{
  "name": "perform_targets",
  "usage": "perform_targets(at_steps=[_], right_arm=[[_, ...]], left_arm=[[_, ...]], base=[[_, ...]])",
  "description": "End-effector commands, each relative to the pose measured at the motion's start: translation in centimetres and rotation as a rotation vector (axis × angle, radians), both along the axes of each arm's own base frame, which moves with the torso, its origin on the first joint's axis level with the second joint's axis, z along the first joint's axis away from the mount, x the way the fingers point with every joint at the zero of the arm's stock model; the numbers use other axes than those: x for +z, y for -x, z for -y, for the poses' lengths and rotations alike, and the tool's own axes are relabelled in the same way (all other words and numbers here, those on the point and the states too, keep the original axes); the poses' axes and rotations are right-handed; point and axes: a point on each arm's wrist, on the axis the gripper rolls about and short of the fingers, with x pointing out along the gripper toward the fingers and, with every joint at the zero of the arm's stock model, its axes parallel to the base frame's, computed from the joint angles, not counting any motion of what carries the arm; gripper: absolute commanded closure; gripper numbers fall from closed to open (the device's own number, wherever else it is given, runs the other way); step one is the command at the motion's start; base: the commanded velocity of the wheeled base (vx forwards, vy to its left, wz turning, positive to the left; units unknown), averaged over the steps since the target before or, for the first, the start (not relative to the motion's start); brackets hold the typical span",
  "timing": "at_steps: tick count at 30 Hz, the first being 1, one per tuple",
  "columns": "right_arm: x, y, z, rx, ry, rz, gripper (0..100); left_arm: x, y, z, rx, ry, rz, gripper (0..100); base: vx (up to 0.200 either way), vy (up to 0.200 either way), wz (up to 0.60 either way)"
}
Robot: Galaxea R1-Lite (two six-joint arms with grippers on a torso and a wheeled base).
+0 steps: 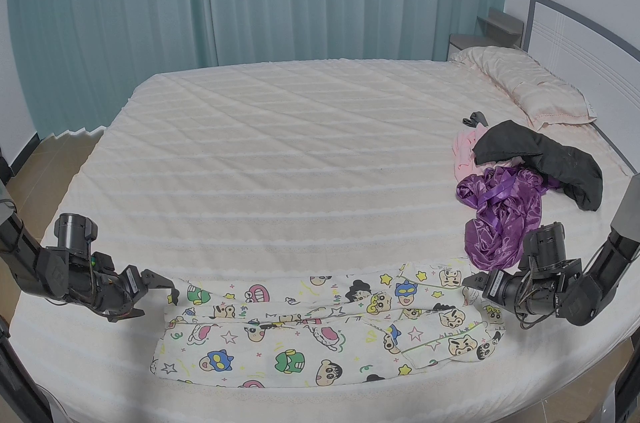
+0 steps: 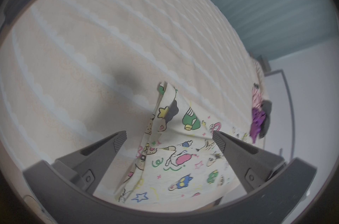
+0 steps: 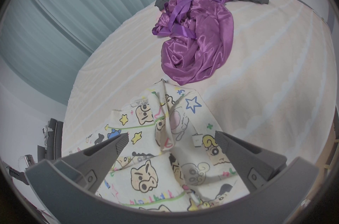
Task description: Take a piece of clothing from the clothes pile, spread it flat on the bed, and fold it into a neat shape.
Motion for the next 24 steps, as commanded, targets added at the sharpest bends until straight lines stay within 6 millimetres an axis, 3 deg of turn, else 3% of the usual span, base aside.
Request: perform_targets(at_steps=[1, 10, 24], right_arm=[[1.5, 2.1, 0.6, -0.006, -0.018, 0.054, 0], [0.5, 3.6, 1.0, 0.0, -0.047, 0.083, 0], [0.4, 5.3, 1.3, 0.005, -0.077, 0.098, 0]], left_arm=[[-1.4, -0.2, 2.6, -0.115, -0.113, -0.034, 0], [-2.5, -0.8, 4.3, -0.212, -0.178, -0.045, 0], [-3.7, -1.3, 5.4, -0.254, -0.26, -0.069, 0]], base=[[0.0, 0.0, 0.0], [0.0, 0.0, 0.0], [0.0, 0.0, 0.0]])
